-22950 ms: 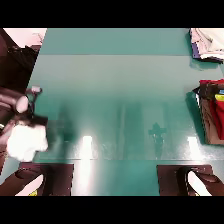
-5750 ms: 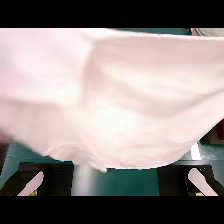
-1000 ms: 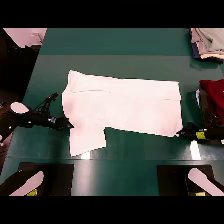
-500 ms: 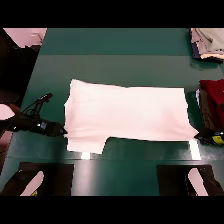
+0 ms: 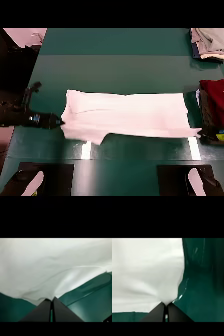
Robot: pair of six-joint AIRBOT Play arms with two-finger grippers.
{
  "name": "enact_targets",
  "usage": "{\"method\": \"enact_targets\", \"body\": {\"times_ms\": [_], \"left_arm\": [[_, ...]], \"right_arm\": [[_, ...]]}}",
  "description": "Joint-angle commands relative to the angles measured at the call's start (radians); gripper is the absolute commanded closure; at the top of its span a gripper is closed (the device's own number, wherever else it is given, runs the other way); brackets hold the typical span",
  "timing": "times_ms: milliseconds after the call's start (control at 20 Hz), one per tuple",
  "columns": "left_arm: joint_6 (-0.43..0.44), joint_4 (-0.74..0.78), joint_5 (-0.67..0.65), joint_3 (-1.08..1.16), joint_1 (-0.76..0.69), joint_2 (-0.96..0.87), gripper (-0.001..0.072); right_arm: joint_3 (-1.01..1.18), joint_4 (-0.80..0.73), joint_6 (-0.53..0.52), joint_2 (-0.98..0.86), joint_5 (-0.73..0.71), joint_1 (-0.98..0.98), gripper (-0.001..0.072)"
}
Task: Fold the shirts.
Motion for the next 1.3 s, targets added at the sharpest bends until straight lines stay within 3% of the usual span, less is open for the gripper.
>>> {"method": "enact_targets", "body": {"times_ms": [0, 250, 500, 650, 700, 750, 800, 850, 1100, 1200, 1250], "left_arm": [[0.024, -0.023, 0.166, 0.103, 0.0, -0.152, 0.0681], [0.137, -0.146, 0.264, 0.208, 0.0, -0.407, 0.0681], [0.152, -0.153, 0.406, 0.273, 0.0, -0.564, 0.0681], [0.15, -0.158, 0.484, 0.287, 0.0, -0.6, 0.0678], [0.151, -0.176, 0.51, 0.288, 0.0, -0.6, 0.0482], [0.15, -0.195, 0.53, 0.288, 0.0, -0.6, 0.0234], [0.15, -0.228, 0.534, 0.289, 0.0, -0.6, 0.0198], [0.15, -0.233, 0.519, 0.298, 0.0, -0.6, 0.0198], [0.151, -0.231, 0.319, 0.338, 0.0, -0.601, 0.0223], [0.172, -0.233, 0.275, 0.338, 0.0, -0.601, 0.0664], [0.189, -0.235, 0.259, 0.338, 0.0, -0.601, 0.068]], "right_arm": [[0.101, 0.029, 0.035, -0.142, -0.107, 0.105, 0.0694], [0.299, 0.029, 0.077, -0.403, -0.176, 0.23, 0.0694], [0.437, 0.031, 0.118, -0.602, -0.194, 0.275, 0.0692], [0.483, 0.045, 0.195, -0.677, -0.269, 0.275, 0.069], [0.5, 0.084, 0.192, -0.695, -0.293, 0.268, 0.0669], [0.519, 0.129, 0.191, -0.711, -0.316, 0.258, 0.0479], [0.542, 0.177, 0.191, -0.727, -0.33, 0.249, 0.0221], [0.566, 0.202, 0.188, -0.739, -0.319, 0.235, 0.0169], [0.583, 0.206, 0.055, -0.747, -0.098, 0.124, 0.0172], [0.537, 0.214, 0.032, -0.747, -0.077, 0.066, 0.0172], [0.507, 0.215, 0.012, -0.747, -0.083, 0.04, 0.0184]]}}
